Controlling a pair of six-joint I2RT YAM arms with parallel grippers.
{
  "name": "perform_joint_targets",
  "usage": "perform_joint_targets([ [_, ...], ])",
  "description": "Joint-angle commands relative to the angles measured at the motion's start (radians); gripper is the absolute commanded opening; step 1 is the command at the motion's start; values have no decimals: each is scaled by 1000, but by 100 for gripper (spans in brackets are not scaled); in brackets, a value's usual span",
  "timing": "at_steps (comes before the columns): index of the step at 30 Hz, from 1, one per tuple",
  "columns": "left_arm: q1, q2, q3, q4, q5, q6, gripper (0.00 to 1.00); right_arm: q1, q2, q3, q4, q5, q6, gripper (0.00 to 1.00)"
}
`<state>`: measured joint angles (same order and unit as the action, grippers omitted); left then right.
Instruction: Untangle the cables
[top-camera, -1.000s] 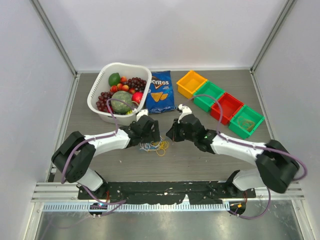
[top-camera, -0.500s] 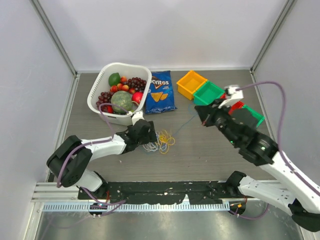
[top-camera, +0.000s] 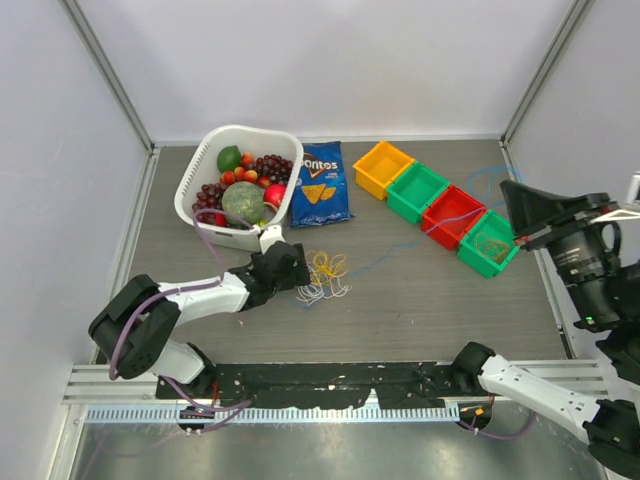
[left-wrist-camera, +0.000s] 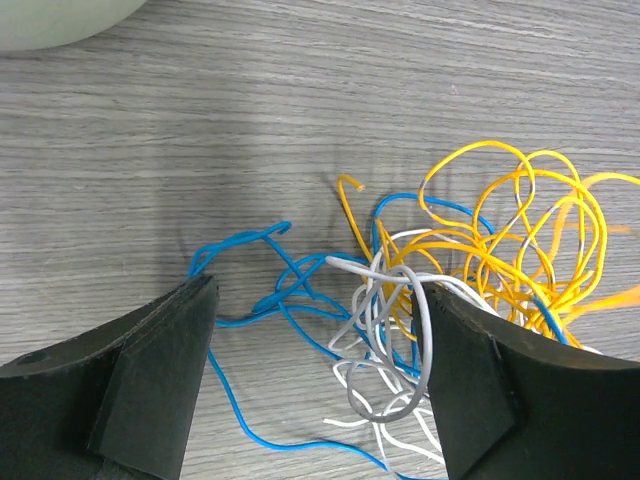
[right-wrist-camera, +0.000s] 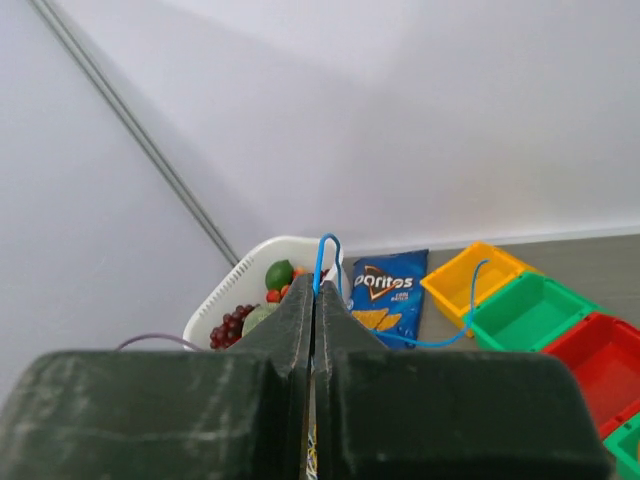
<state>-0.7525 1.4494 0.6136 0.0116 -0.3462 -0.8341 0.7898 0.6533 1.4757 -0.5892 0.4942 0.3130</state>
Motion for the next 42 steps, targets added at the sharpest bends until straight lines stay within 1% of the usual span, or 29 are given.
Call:
perform_joint_targets([
  [1, 7, -12, -58, -166, -39, -14, 84, -3, 54, 141, -43, 44, -86, 1],
  [3, 7, -41, -54, -189, -36, -13, 84, -3, 68, 172, -43, 37, -91, 1],
  [6, 7, -110, -60, -202, -37, -10, 84, -1, 81, 173, -47, 14, -97, 1],
  [7, 7, -138, -58, -212, -45, -7, 84, -3, 91, 188, -53, 18, -126, 1],
  [9, 8, -171, -57, -234, -63, 3, 85, -3, 83, 246, -75, 76, -164, 1],
  [10, 10, -185, -51, -252, -69, 7, 85, -4, 72, 264, -57, 119, -175, 1],
  [12, 12, -228, -41, -280, -66, 13, 86, -3, 31, 267, -3, 119, -195, 1],
  [14, 12, -282, -48, -283, -53, 16, 88, 2, -1, 223, 15, 94, -180, 1],
  [16, 12, -348, -51, -279, -36, 18, 90, 2, 0, 181, -12, 73, -164, 1],
  [18, 12, -417, -45, -274, -11, 23, 93, 0, 5, 125, -31, 105, -157, 1],
  [21, 10, -515, -20, -291, 27, 46, 98, 2, 11, 29, -9, 176, -135, 1],
  [23, 10, -570, 1, -315, 39, 62, 99, 5, 38, -35, 5, 219, -138, 1],
  [24, 12, -596, 17, -328, 42, 72, 99, 5, 75, -60, 5, 237, -140, 1],
  [25, 12, -619, 29, -341, 47, 78, 100, 6, 95, -69, 5, 301, -138, 1],
  [26, 12, -648, 37, -351, 52, 84, 100, 5, 139, -78, 6, 331, -140, 1],
  [27, 12, -670, 43, -358, 55, 89, 100, 5, 164, -81, 18, 390, -140, 1],
  [29, 12, -704, 48, -364, 65, 95, 100, 2, 239, -84, 63, 447, -155, 1],
  [31, 12, -724, 38, -322, 102, 115, 100, -18, 302, -75, 135, 497, -210, 1],
  [33, 12, -725, 32, -259, 186, 138, 100, -85, 383, -19, 143, 471, -229, 1],
  [34, 10, -718, 38, -242, 214, 147, 100, -153, 403, 0, 140, 430, -223, 1],
  [35, 12, -703, 49, -230, 239, 159, 100, -184, 445, 29, 137, 413, -216, 1],
  [36, 12, -689, 64, -231, 254, 170, 100, -245, 460, 46, 126, 397, -213, 1],
  [38, 12, -663, 98, -236, 266, 191, 100, -297, 503, 80, 114, 405, -225, 1],
  [42, 10, -629, 158, -202, 265, 237, 100, -348, 531, 90, 140, 420, -242, 1],
])
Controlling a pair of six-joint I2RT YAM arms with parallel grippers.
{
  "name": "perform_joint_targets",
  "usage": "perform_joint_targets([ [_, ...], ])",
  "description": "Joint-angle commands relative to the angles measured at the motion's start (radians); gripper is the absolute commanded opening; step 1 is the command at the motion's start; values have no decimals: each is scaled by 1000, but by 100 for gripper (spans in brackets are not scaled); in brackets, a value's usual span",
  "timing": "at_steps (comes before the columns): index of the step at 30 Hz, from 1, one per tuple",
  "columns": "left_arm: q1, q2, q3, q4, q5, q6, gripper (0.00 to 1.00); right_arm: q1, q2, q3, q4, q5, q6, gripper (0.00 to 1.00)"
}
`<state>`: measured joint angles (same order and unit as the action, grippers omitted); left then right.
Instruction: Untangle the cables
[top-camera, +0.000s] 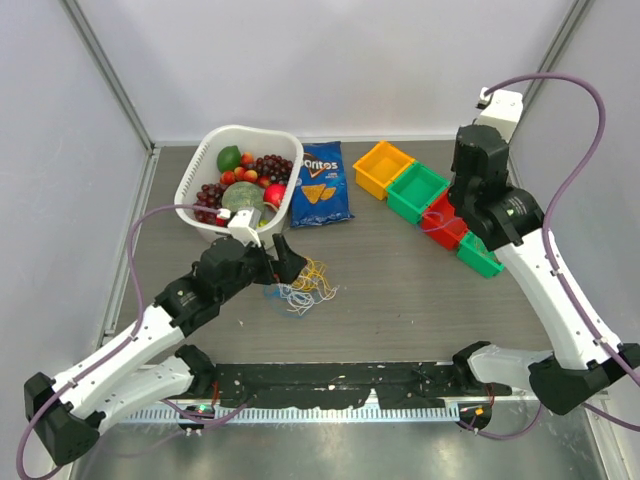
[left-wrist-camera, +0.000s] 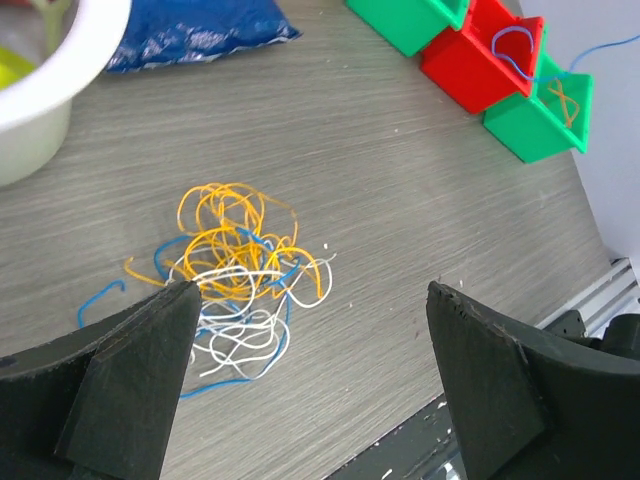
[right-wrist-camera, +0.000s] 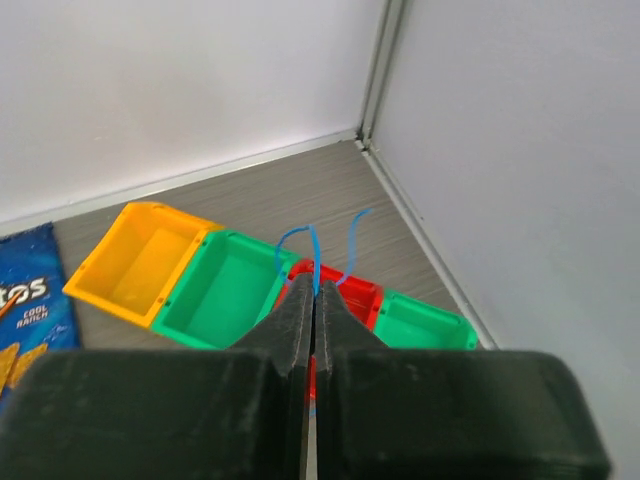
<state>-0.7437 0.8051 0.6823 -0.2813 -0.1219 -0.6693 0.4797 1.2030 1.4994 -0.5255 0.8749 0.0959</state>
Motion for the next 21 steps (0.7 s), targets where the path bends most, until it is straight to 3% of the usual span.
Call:
perform_joint_targets([
  [1, 1, 25, 100, 108, 53, 82, 100, -58, -10, 70, 84, 38, -27, 1],
  [7, 3, 60, 85, 152, 155, 57, 100, -168, 66, 36, 142, -2, -44, 1],
  [13, 3, 39, 25, 174, 149, 50, 100, -254, 141, -62, 231, -112, -6, 1],
  [21, 3, -1, 17, 177, 149, 54, 100, -263, 201, -194, 194, -105, 145, 1],
])
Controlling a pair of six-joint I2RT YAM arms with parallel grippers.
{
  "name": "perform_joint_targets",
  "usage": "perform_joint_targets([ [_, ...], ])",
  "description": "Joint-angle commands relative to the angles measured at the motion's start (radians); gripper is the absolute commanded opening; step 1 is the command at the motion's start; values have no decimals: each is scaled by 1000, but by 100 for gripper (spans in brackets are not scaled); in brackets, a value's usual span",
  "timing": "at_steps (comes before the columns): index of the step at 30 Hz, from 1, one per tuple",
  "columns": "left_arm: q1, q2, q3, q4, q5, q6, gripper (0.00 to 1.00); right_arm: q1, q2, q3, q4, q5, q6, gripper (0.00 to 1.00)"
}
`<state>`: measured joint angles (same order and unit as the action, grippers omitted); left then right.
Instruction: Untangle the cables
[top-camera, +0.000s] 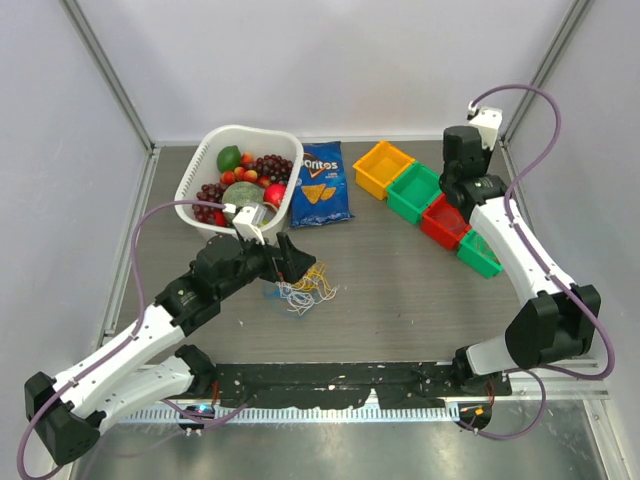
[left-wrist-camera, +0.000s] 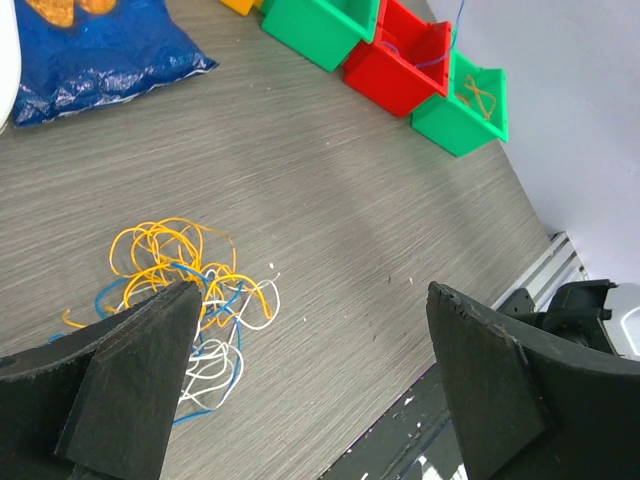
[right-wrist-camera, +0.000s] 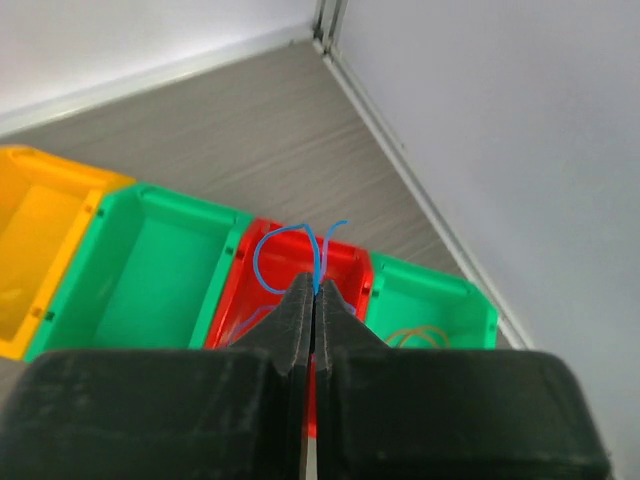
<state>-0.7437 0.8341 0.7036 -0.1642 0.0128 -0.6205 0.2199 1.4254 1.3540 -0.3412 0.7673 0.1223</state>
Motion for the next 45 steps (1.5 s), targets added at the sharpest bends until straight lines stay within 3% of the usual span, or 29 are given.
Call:
perform_joint_targets([
  [1, 3, -32, -3, 58, 13, 5, 100, -5, -28, -88, -11, 1, 204, 1],
  [2, 3, -30, -1, 54, 9, 7, 100, -13, -37, -108, -45, -8, 305, 1],
  [7, 3, -30, -4, 38, 6, 7, 100, -109, -56, -275, -62, -316, 493, 1],
  [14, 3, -13, 5, 17, 12, 5, 100, -134, 22, -287, -22, -330, 397, 1],
  [15, 3, -13, 5, 8, 6, 5, 100, -134, 35, -277, -44, -327, 383, 4],
  [21, 1, -36, -30, -53, -59, -19, 100, -132, -17, -283, -55, -379, 307, 49],
  [25, 3, -44, -56, -87, -96, -42, 100, -119, -80, -299, -71, -373, 283, 62],
  [32, 3, -46, -78, -156, -165, -87, 100, -48, -155, -320, -85, -379, 257, 65],
  [35, 4, -50, -104, -159, -209, -125, 100, 66, -172, -331, -78, -436, 202, 65],
  [39, 4, -27, -141, -137, -221, -160, 95, 289, -184, -435, 106, -720, 214, 65],
  [45, 4, 66, -150, -110, -228, -197, 85, 511, -74, -582, 520, -1002, 384, 51],
])
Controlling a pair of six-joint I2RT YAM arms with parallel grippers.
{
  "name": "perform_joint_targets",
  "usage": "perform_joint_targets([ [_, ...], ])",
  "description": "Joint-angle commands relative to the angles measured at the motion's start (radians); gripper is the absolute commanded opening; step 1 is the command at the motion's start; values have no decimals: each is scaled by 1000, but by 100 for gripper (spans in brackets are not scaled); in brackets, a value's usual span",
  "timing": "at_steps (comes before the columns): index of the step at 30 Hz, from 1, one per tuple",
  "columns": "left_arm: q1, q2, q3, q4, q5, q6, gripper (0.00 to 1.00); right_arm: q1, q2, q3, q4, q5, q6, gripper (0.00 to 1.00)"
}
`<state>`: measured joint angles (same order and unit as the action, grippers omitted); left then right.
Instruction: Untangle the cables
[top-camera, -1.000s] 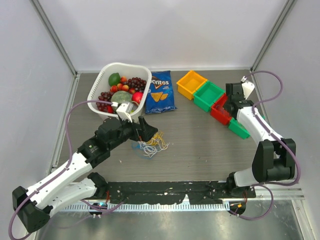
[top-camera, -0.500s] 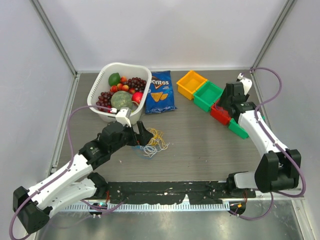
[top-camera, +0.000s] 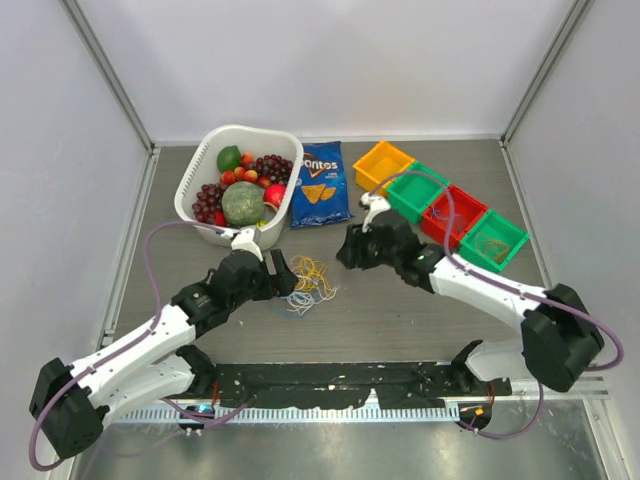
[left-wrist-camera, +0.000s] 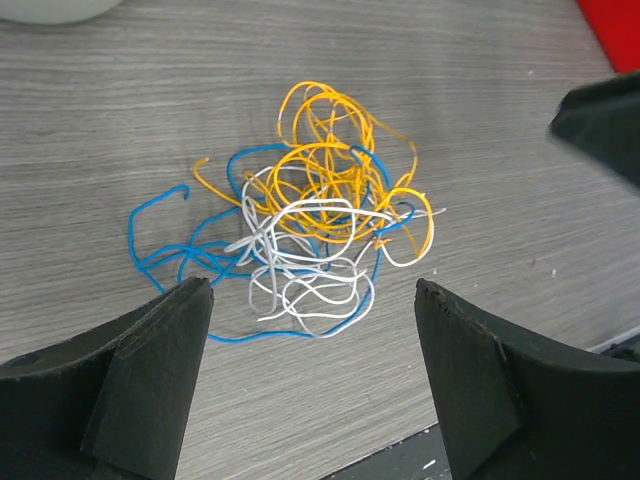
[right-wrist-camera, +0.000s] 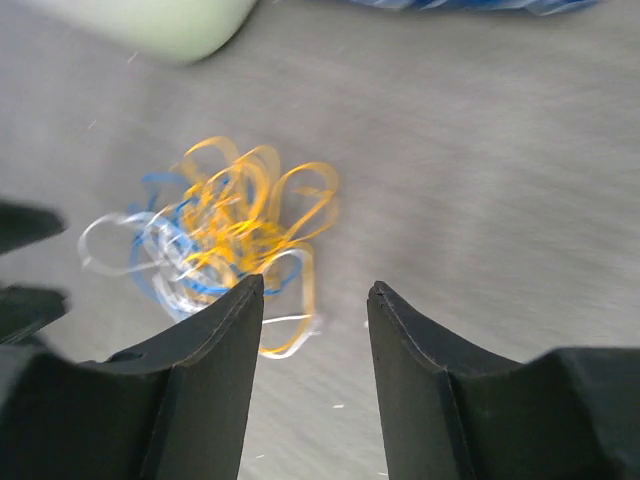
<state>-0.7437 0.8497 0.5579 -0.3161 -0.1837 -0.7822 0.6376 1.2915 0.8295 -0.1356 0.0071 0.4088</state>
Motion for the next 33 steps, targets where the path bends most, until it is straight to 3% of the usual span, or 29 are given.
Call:
perform_joint_targets([
  [1, 6, 67, -3, 41, -33, -37, 84, 118, 93, -59, 361, -243, 91, 50],
  [3, 6, 98, 2, 43, -31, -38, 81, 215, 138, -49, 358, -179, 35, 50],
  [8, 6, 147, -1, 75, 0, -42, 70, 283, 200, -7, 268, -62, -30, 42],
  [12, 6, 149, 5, 98, 24, -49, 70, 312, 203, -35, 261, -10, -33, 36],
  [17, 6, 134, 26, 83, 26, -37, 71, 326, 180, -82, 258, 99, -39, 38],
  [23, 6, 104, 45, 71, 41, -40, 72, 323, 158, -121, 274, 88, -31, 38],
  [27, 6, 109, 51, 87, 78, -43, 72, 323, 140, -132, 295, 85, -21, 22],
  [31, 6, 149, 62, 182, 220, -61, 72, 324, 97, -156, 333, 64, -4, 2],
  [33, 6, 176, 66, 239, 275, -77, 71, 326, 57, -171, 349, 67, -1, 1],
])
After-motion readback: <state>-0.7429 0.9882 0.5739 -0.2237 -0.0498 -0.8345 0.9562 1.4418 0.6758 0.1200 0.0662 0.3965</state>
